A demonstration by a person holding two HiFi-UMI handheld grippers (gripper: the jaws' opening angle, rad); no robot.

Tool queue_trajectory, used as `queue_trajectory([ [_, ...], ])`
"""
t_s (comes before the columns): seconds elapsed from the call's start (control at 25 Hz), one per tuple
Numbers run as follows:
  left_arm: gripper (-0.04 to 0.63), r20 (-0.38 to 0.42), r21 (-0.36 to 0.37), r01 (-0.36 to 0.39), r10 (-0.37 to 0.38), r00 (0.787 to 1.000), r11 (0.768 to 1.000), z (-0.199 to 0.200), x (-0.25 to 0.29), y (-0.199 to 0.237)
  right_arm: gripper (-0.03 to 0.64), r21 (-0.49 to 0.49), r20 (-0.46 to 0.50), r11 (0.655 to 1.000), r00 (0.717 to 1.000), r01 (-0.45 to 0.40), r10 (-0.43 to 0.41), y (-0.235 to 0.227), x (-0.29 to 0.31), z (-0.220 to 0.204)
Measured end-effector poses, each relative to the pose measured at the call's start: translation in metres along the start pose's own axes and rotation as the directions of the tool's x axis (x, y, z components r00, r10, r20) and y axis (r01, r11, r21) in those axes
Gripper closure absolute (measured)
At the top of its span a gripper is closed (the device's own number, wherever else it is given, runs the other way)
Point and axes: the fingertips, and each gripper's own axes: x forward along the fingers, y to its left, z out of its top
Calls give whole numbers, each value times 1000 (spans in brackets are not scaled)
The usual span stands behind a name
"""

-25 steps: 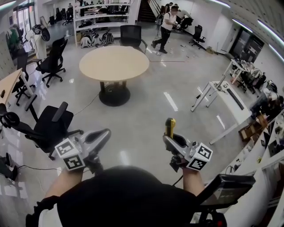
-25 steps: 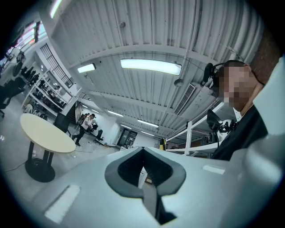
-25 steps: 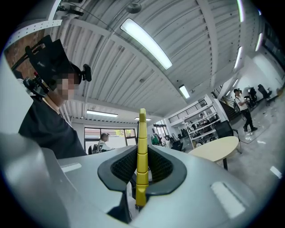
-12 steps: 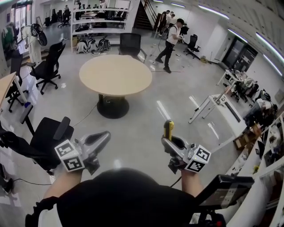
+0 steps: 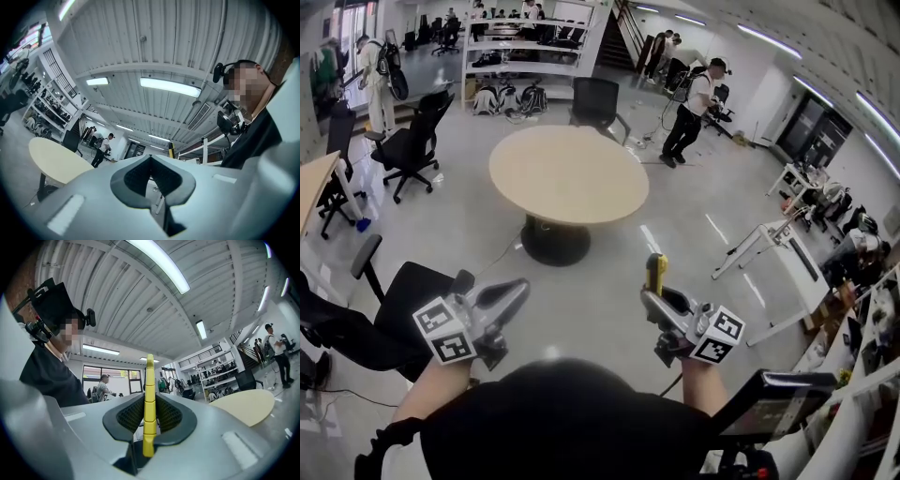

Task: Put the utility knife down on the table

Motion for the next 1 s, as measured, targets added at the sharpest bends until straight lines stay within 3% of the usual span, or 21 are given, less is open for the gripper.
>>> queue_trajectory([
  [0.44, 597, -4, -17, -75, 75, 997, 997, 8, 7, 67, 541, 49, -23, 998, 999, -41, 42, -61, 54, -5],
  [1.0, 597, -5, 53, -160, 160, 987, 986, -12, 168, 107, 541, 66, 22, 985, 987, -160, 159, -238, 18, 33],
])
